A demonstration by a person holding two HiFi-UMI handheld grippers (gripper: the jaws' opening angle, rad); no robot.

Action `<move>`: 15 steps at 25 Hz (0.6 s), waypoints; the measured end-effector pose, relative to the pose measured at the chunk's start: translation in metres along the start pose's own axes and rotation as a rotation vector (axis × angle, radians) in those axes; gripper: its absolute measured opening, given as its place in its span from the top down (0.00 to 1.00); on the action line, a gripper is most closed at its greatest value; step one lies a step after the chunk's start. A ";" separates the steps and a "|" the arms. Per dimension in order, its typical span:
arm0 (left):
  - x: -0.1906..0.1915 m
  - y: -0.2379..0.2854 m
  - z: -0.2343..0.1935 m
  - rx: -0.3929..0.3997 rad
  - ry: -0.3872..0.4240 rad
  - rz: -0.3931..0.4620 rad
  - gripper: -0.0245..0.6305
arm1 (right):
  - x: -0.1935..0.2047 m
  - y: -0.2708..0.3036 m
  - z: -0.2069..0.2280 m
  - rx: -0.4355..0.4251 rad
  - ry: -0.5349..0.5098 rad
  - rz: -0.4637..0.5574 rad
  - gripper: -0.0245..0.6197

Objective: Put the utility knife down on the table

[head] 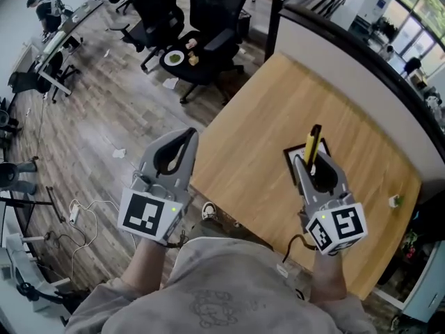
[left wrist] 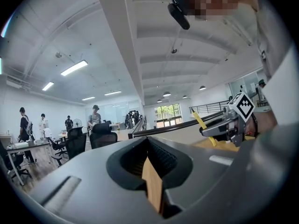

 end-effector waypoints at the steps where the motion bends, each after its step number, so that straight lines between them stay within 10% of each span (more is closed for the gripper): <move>1: 0.002 0.001 -0.003 0.009 0.005 -0.001 0.96 | 0.000 0.002 -0.001 0.013 0.002 -0.003 0.75; 15: 0.030 0.041 -0.030 0.187 0.078 -0.009 0.96 | 0.004 0.031 -0.013 0.151 -0.016 -0.030 0.75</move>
Point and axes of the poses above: the fingertips, and each gripper's own axes: y forward along the fingers, z to its right, x out of its underside, the point moved 7 cm from there along -y, backward along the fingers, and after that the axes turned 12 degrees about y, right-handed, at the moved point
